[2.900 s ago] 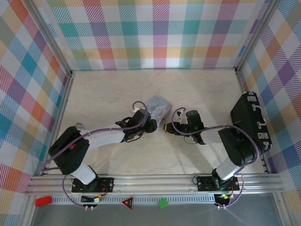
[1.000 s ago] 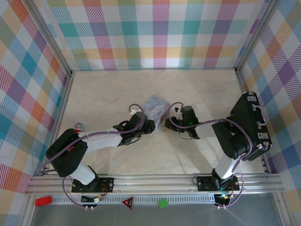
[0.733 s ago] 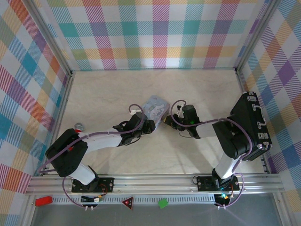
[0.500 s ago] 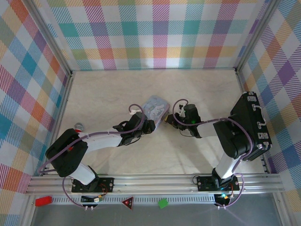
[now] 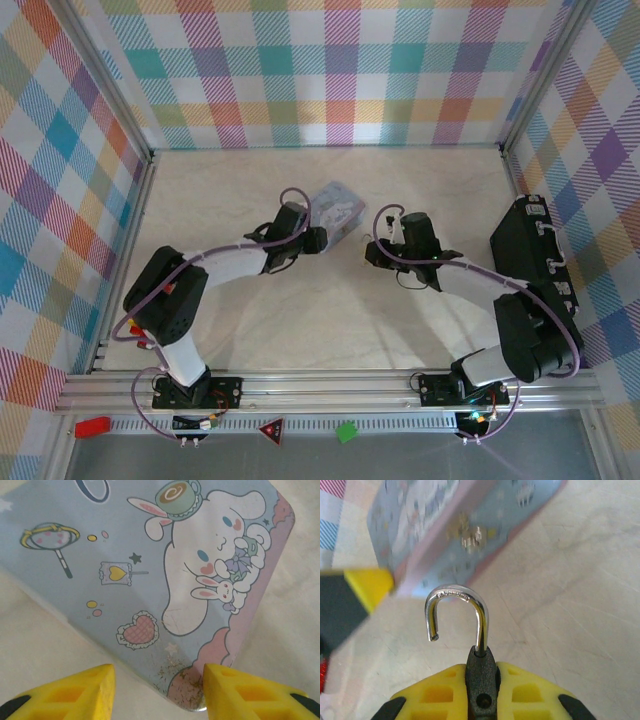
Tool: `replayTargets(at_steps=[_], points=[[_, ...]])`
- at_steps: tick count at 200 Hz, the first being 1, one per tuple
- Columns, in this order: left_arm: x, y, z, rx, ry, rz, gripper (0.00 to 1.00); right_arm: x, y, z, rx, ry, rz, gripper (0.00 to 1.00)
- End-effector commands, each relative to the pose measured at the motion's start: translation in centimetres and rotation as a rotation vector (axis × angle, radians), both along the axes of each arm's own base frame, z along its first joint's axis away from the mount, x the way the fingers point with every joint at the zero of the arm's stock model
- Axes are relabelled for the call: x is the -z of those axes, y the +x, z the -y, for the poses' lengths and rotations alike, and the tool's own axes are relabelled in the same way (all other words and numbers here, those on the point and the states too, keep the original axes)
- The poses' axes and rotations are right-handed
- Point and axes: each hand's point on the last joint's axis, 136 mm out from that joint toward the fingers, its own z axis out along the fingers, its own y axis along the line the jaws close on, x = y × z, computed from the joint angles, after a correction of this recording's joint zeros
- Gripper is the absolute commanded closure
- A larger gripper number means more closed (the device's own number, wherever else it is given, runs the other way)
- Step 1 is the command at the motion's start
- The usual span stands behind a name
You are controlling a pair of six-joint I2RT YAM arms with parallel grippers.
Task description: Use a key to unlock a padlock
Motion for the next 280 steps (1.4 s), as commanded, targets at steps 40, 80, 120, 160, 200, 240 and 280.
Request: replayTargets(at_steps=[40, 80, 120, 160, 200, 240, 280], points=[[0.3, 2.9, -6.5, -0.075, 0.179, -0.074, 0.43, 0.5, -3.4, 0.7, -0.133, -0.150, -0.075, 0.95], [-6.3, 0.8, -8.0, -0.099, 0.114, 0.070, 0.37, 0.6, -5.4, -0.4, -0.216, -0.239, -0.111, 0.95], [-10.1, -5.2, -13.4, -0.234, 0.053, 0.271, 0.34, 1.1, -7.3, -1.8, -0.288, -0.297, -0.146, 0.94], [-8.4, -9.8, -17.5, -0.285, 0.119, 0.341, 0.28, 1.4, -9.8, -4.0, -0.372, -0.344, -0.182, 0.93], [-7.6, -12.3, -19.6, -0.331, 0.097, 0.386, 0.23, 3.2, -11.1, -5.2, -0.412, -0.373, -0.237, 0.92], [-7.3, -12.6, -20.4, -0.373, 0.091, 0.412, 0.19, 5.1, -11.3, -6.1, -0.439, -0.471, -0.280, 0.91], [-6.8, -11.9, -20.5, -0.390, 0.115, 0.385, 0.18, 6.9, -10.9, -5.9, -0.441, -0.537, -0.311, 0.88]])
